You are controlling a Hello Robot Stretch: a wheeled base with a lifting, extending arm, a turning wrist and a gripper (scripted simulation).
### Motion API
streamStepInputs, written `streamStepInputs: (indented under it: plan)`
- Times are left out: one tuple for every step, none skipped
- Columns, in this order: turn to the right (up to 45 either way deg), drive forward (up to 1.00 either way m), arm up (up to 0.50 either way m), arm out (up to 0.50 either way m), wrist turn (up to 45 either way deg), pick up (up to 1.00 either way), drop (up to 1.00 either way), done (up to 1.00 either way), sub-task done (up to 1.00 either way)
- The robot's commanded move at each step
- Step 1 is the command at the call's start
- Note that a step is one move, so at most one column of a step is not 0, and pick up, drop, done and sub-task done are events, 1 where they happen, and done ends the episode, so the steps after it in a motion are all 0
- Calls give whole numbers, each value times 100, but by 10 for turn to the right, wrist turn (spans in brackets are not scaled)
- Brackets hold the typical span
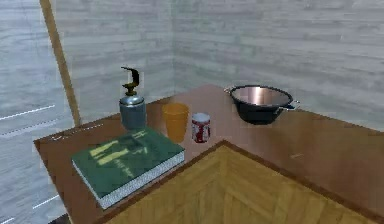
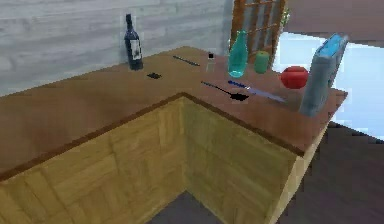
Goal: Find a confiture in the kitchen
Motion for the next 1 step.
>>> streamStepInputs:
  plan:
    - [0, 0, 0, 0, 0, 0, 0, 100, 0]
